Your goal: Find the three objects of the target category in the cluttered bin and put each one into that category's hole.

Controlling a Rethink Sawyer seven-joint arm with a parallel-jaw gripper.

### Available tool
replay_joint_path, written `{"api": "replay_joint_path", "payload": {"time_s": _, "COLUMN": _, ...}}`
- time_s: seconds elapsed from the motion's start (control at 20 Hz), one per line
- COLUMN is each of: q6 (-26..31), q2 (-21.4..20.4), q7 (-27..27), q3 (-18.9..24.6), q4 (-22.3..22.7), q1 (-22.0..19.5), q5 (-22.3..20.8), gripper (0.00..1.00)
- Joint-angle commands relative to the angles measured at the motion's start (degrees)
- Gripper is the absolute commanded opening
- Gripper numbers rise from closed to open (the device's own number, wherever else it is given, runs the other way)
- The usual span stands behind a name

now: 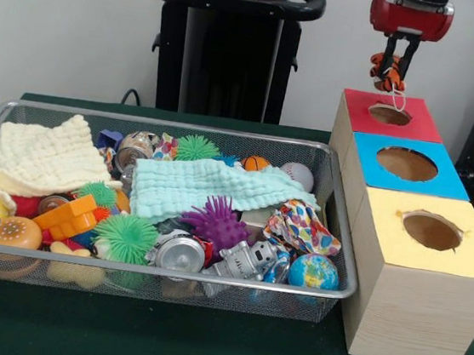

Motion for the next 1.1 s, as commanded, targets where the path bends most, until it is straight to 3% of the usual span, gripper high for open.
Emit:
{"api": "replay_joint_path", "payload": {"time_s": 0.05, "q6": 6.2, "q2": 0.7, "q7": 12.5, "q3": 0.8, "q4": -5.6, "q1": -0.8, "q5": 1.8, "gripper": 0.00}}
{"api": "replay_joint_path", "payload": {"time_s": 1.1, "q6": 4.1, "q2": 2.4, "q7": 13.3, "q3": 0.8, "q4": -5.3, "q1": -0.1, "q5": 1.8, "gripper": 0.00}}
